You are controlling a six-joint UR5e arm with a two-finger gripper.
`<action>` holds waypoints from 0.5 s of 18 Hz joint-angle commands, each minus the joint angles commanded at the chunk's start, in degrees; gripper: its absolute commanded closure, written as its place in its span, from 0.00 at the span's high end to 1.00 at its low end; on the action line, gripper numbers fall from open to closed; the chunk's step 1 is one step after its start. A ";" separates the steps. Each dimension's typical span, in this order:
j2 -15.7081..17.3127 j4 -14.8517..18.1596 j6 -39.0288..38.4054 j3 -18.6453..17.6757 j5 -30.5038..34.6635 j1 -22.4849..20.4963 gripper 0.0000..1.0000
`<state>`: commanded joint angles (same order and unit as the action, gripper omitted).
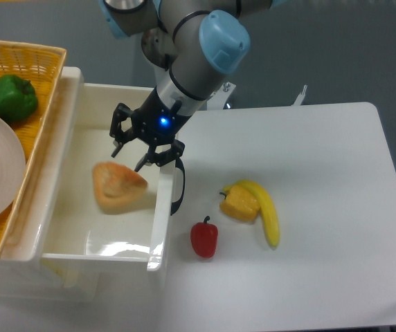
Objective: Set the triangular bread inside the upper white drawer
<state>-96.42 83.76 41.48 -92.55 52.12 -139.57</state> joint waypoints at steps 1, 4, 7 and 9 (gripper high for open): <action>0.00 0.00 0.00 -0.09 -0.09 0.00 1.00; 0.09 -0.09 0.00 0.09 -0.09 -0.26 1.00; 0.26 0.00 0.00 0.26 -0.70 -0.88 1.00; 0.70 0.09 -0.09 0.26 -0.96 -0.97 1.00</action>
<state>-95.71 83.85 41.40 -92.29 51.15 -140.54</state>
